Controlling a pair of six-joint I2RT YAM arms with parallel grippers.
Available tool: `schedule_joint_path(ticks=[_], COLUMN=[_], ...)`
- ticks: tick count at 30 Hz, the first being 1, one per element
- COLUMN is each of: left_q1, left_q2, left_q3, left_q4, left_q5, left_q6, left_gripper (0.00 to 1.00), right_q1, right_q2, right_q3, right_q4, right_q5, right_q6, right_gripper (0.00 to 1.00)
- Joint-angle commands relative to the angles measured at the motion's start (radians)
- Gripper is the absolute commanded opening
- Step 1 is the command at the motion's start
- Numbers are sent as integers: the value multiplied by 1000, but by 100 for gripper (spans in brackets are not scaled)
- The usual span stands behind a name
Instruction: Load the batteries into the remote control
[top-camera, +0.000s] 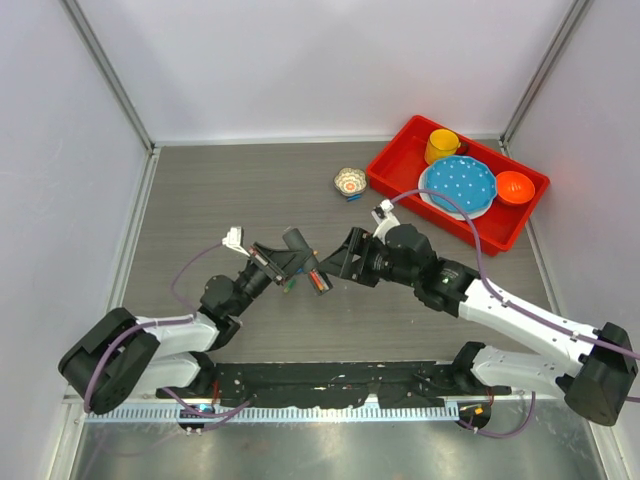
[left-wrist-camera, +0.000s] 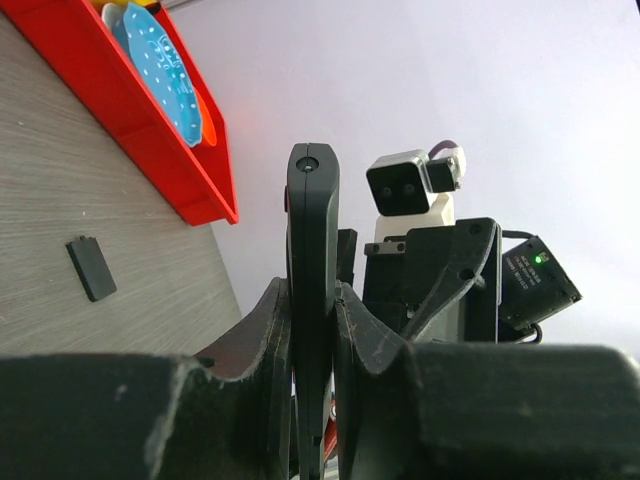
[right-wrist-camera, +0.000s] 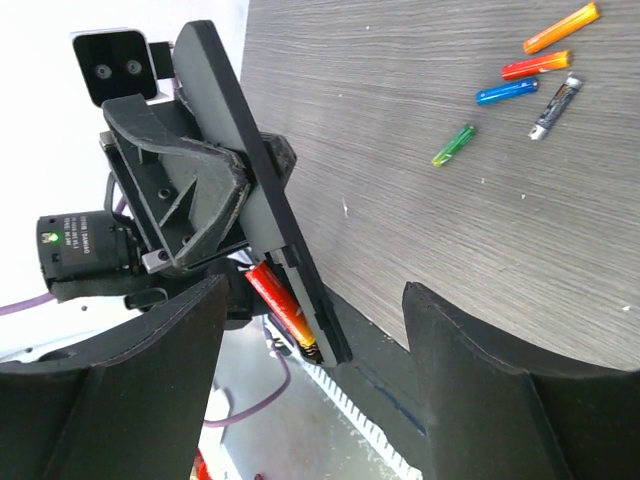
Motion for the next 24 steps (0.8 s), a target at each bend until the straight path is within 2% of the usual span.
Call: schedule_joint_path(ticks=[1,24], left_q1=[-3,-3], left_q2=[29,20], left_q3=[35,44], left_q4=[123,68], left_q5=[23,31], left_q6=[-11,15], left_gripper=[0,0], right_q1=[-12,-14], right_q2=[-19,84], right_q3=[-27,-7], right_q4=[155,134], right_q5=[-84,-75], right_q6=[58,38], right_gripper=[76,76])
